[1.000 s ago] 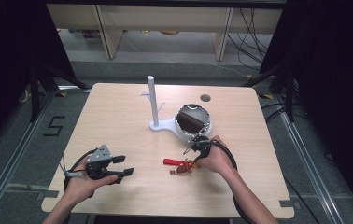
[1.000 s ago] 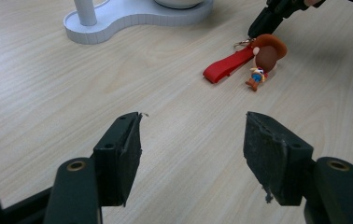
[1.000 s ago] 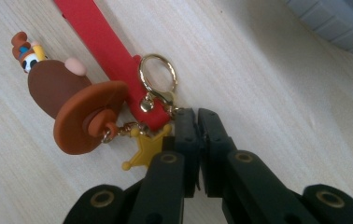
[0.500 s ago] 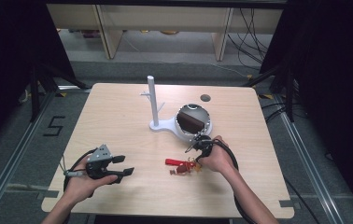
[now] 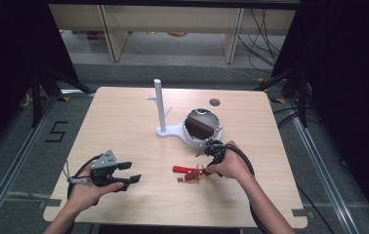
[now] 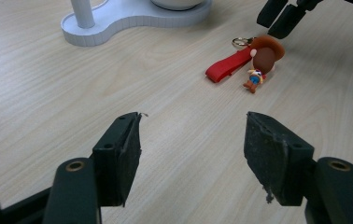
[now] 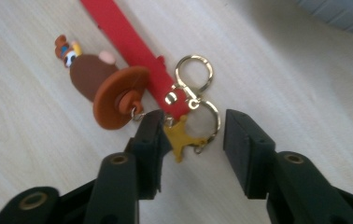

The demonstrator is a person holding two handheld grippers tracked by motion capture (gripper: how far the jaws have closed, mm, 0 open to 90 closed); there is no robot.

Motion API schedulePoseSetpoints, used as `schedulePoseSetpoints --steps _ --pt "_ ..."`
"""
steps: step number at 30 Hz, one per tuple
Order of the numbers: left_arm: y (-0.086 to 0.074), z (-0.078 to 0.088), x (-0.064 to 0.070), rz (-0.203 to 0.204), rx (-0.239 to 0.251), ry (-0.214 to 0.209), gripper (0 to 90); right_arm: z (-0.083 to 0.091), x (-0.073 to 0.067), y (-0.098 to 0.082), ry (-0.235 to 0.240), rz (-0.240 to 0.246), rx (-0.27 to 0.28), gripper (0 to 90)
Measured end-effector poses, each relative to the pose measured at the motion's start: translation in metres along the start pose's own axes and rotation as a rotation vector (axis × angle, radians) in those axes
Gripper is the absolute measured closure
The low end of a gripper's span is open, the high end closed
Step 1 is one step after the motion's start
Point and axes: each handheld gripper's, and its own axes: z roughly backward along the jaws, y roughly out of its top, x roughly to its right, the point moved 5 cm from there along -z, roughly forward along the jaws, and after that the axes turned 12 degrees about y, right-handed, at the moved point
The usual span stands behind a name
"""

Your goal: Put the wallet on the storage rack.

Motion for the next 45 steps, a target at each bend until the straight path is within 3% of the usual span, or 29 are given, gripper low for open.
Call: schedulePoseSetpoints --steps 1,7,13,15,16,17,19,23,26,28,29,30,37,45 --pt "0.000 0.000 0.001 -0.001 -0.004 -0.001 35.9 -0.002 -0.001 -0.001 0.004 -0.005 -0.004 56.0" --pt "0.000 -0.001 0.001 0.006 0.008 -0.002 35.7 -0.007 -0.001 -0.004 -0.027 0.101 -0.042 45.9" --pt "-0.001 -0.002 0.002 0.000 0.007 -0.008 35.8 -0.013 -0.005 -0.005 -0.016 0.096 -0.063 44.6" --pt "-0.002 -0.002 0.002 -0.003 0.000 -0.012 35.8 -0.019 -0.005 -0.005 -0.060 0.121 -0.078 44.8" --pt "-0.002 -0.002 0.002 -0.003 0.000 -0.012 35.8 -0.019 -0.005 -0.005 -0.060 0.121 -0.078 44.8" --pt "-0.002 -0.001 0.001 -0.004 -0.003 -0.012 35.8 -0.019 -0.005 -0.004 -0.070 0.135 -0.079 46.2" --pt "-0.002 -0.001 0.001 -0.006 -0.002 -0.010 35.8 -0.019 -0.004 -0.002 -0.090 0.164 -0.076 58.7" --pt "-0.002 0.000 0.000 0.001 -0.006 0.006 35.8 -0.018 -0.004 -0.002 -0.096 0.138 -0.066 61.8" --pt "-0.003 -0.001 0.000 -0.001 -0.002 -0.005 35.8 -0.016 -0.003 -0.003 -0.078 0.132 -0.039 68.7" --pt "-0.003 -0.002 0.000 0.001 -0.006 -0.011 35.8 -0.012 -0.002 -0.002 -0.084 0.118 -0.020 76.9" --pt "-0.003 -0.002 0.000 0.001 -0.006 -0.004 35.8 -0.008 0.001 -0.003 -0.101 0.135 -0.018 86.7" --pt "-0.003 -0.002 0.001 0.004 -0.007 -0.008 35.8 -0.006 0.002 -0.002 -0.095 0.125 0.006 87.5" --pt "-0.003 -0.002 0.001 0.003 -0.004 -0.013 35.8 -0.008 0.001 -0.003 -0.070 0.085 0.019 87.8" --pt "-0.004 -0.002 -0.001 0.005 -0.006 -0.002 35.8 -0.007 0.003 -0.001 -0.070 0.094 0.034 87.6"
